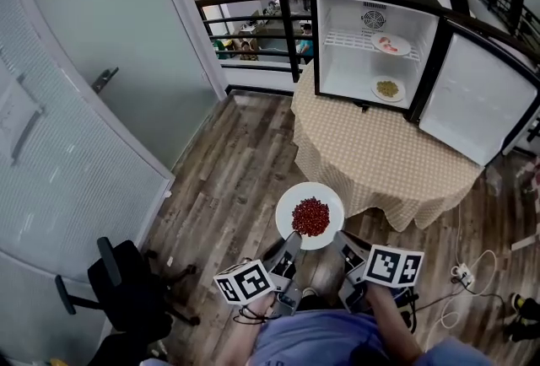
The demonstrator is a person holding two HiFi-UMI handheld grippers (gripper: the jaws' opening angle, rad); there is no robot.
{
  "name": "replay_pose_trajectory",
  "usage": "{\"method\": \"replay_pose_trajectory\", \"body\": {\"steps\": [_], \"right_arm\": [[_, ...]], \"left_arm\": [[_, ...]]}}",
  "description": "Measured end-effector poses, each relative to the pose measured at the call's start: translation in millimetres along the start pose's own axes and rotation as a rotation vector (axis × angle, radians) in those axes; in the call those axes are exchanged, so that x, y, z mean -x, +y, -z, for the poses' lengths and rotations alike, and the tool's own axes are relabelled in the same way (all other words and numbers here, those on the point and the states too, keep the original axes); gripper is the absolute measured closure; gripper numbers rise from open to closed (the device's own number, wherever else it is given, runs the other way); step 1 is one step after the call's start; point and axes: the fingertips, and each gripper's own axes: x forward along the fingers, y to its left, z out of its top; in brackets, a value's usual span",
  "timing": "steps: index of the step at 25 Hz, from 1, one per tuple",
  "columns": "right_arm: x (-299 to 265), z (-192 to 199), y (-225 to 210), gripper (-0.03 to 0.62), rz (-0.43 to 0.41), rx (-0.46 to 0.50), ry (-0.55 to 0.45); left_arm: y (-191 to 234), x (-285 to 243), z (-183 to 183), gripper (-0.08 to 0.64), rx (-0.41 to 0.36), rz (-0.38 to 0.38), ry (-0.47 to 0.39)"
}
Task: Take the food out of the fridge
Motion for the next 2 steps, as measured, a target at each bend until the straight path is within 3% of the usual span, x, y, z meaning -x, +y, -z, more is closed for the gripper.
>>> {"method": "replay_pose_trajectory", "body": {"steps": [2], "right_arm": [[-4.1,-0.7,2.4,0.551,-0.005,0.007,0.003]], "left_arm": [[1.7,1.0,-4.2,0.508,-0.004,-0.001,-0.008]]}}
